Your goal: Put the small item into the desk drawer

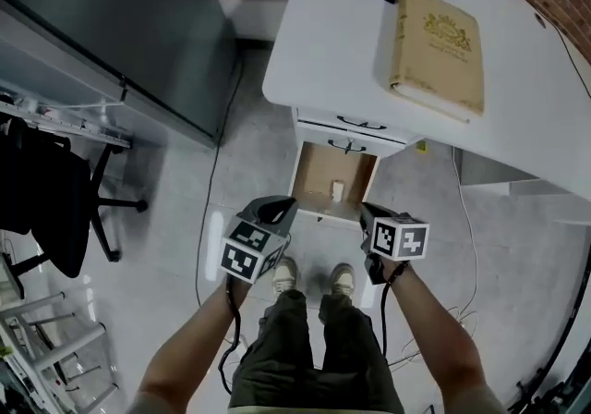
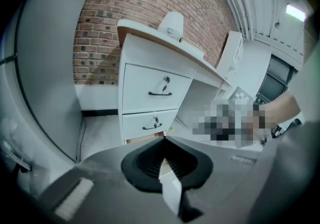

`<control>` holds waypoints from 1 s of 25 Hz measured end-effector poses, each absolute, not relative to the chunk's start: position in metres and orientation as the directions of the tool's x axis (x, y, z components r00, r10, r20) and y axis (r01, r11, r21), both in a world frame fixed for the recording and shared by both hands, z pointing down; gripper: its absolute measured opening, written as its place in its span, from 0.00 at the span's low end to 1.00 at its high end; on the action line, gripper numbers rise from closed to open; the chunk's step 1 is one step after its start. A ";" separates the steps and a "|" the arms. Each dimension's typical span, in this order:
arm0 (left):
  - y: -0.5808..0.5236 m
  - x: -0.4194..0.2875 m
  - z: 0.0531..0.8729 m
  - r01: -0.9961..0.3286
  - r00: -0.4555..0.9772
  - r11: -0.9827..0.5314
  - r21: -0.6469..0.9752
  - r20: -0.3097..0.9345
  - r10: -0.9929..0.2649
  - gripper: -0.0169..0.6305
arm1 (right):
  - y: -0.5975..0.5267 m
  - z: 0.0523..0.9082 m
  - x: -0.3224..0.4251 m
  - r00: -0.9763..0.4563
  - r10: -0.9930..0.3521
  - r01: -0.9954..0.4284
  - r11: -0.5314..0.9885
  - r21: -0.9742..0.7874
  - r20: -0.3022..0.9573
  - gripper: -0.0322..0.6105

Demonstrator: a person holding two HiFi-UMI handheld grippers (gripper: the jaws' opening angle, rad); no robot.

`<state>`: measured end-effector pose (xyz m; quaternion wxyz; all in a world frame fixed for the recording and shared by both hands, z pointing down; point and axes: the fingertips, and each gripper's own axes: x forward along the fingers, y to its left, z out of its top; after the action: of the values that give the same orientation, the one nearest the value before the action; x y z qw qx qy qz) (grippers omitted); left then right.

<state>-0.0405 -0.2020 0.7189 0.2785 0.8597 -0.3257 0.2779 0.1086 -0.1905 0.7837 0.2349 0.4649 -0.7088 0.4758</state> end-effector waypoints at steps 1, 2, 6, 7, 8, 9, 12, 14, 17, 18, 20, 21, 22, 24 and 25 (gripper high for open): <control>-0.201 -0.041 0.702 -0.715 0.635 -0.632 0.297 0.655 -0.410 0.03 | -0.190 0.760 0.108 -0.459 -0.458 -0.883 0.134 -0.451 0.762 0.06; -0.200 -0.042 0.685 -0.716 0.635 -0.632 0.295 0.651 -0.416 0.03 | -0.189 0.737 0.108 -0.460 -0.478 -0.882 0.152 -0.445 0.749 0.06; -0.193 -0.048 0.627 -0.721 0.632 -0.629 0.291 0.648 -0.425 0.03 | -0.182 0.644 0.104 -0.462 -0.549 -0.882 0.204 -0.425 0.696 0.06; -0.190 -0.048 0.612 -0.719 0.637 -0.629 0.297 0.643 -0.425 0.03 | -0.180 0.621 0.103 -0.461 -0.568 -0.883 0.215 -0.417 0.682 0.06; -0.189 -0.048 0.596 -0.716 0.645 -0.629 0.304 0.634 -0.427 0.03 | -0.178 0.597 0.101 -0.461 -0.587 -0.883 0.228 -0.410 0.666 0.05; -0.187 -0.048 0.580 -0.713 0.651 -0.630 0.308 0.625 -0.431 0.03 | -0.176 0.574 0.100 -0.462 -0.605 -0.882 0.242 -0.404 0.649 0.06; -0.182 -0.046 0.529 -0.714 0.663 -0.628 0.311 0.589 -0.461 0.03 | -0.168 0.509 0.096 -0.469 -0.650 -0.879 0.275 -0.390 0.598 0.05; -0.179 -0.047 0.491 -0.716 0.669 -0.626 0.307 0.556 -0.493 0.03 | -0.160 0.469 0.092 -0.469 -0.675 -0.879 0.298 -0.372 0.569 0.05; -0.177 -0.052 0.433 -0.714 0.678 -0.642 0.279 0.505 -0.535 0.03 | -0.153 0.410 0.085 -0.466 -0.715 -0.882 0.330 -0.337 0.521 0.05; -0.177 -0.053 0.414 -0.713 0.681 -0.648 0.269 0.488 -0.546 0.03 | -0.152 0.391 0.083 -0.468 -0.728 -0.881 0.334 -0.336 0.502 0.05; -0.176 -0.057 0.380 -0.711 0.684 -0.659 0.247 0.459 -0.567 0.03 | -0.149 0.355 0.080 -0.468 -0.755 -0.878 0.341 -0.336 0.459 0.05; -0.176 -0.059 0.363 -0.710 0.686 -0.663 0.236 0.444 -0.577 0.03 | -0.148 0.337 0.079 -0.464 -0.773 -0.879 0.344 -0.329 0.433 0.05; -0.175 -0.062 0.347 -0.710 0.687 -0.666 0.228 0.428 -0.586 0.03 | -0.147 0.319 0.078 -0.459 -0.791 -0.881 0.347 -0.321 0.405 0.05; -0.171 -0.068 0.315 -0.711 0.690 -0.671 0.212 0.398 -0.605 0.03 | -0.145 0.283 0.075 -0.455 -0.818 -0.882 0.360 -0.304 0.352 0.05; -0.169 -0.072 0.300 -0.711 0.690 -0.674 0.200 0.383 -0.614 0.03 | -0.143 0.266 0.072 -0.457 -0.827 -0.882 0.371 -0.291 0.327 0.05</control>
<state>-0.0721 -0.1691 0.3000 0.1689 0.9036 -0.3667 0.1434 0.0725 -0.1435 0.2661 0.0628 0.5175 -0.8257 0.2157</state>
